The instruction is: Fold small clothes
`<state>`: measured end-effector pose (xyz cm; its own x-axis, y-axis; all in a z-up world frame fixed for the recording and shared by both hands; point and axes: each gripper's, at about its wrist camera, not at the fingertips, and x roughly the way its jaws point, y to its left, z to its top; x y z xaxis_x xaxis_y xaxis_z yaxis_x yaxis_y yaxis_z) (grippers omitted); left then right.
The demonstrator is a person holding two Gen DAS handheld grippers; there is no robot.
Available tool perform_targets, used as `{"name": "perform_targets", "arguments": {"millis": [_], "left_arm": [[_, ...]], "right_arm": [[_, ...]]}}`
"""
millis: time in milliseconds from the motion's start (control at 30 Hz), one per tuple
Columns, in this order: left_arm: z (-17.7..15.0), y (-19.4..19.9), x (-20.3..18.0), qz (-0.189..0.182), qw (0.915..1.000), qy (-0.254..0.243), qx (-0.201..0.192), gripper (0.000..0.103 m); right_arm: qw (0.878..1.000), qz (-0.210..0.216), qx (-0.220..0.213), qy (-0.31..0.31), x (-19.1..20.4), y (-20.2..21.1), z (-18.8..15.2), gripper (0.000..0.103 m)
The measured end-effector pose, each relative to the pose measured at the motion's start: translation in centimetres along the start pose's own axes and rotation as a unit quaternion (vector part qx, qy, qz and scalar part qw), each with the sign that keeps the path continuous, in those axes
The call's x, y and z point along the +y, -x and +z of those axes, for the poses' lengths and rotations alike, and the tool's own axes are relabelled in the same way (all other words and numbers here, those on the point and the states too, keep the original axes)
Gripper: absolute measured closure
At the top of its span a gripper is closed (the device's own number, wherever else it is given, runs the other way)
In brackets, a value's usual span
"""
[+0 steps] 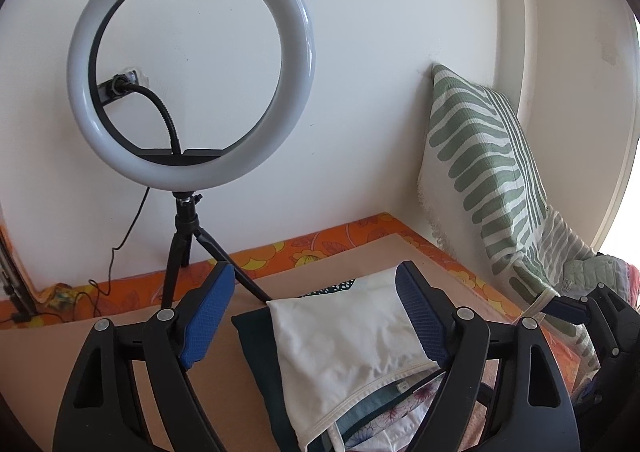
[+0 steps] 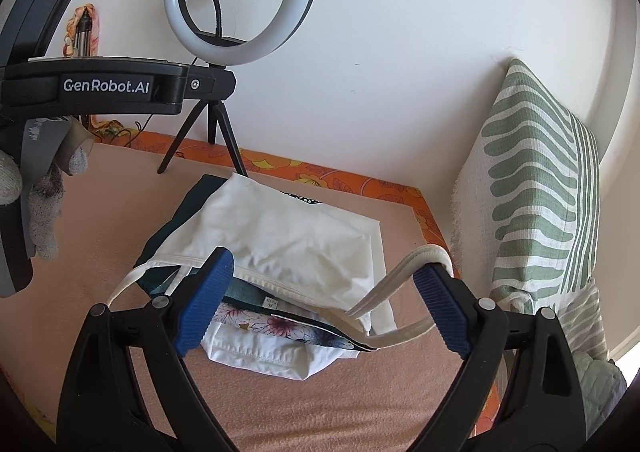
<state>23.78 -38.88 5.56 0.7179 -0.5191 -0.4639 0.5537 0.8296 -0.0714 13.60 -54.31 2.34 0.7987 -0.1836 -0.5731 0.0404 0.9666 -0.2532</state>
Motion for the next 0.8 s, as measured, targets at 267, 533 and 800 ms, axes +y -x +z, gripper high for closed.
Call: {"name": "perform_targets", "arguments": {"millis": [267,533,800], "left_arm": [[-0.2,4.4,0.9,0.005,0.9999,0.005,-0.013,0.020],[-1.5,9.8,2.3,0.015,0.9996,0.005,-0.024,0.019],[-3.6,15.6,3.8,0.017,0.9993,0.004,-0.032,0.019]], "right_arm": [[1.000,-0.002,-0.022,-0.005,1.4,4.6,0.9,0.010],[0.999,-0.008,-0.045,-0.005,4.2,9.8,1.5,0.010],[0.998,0.001,-0.055,-0.024,7.1,13.7,0.6,0.010]]}}
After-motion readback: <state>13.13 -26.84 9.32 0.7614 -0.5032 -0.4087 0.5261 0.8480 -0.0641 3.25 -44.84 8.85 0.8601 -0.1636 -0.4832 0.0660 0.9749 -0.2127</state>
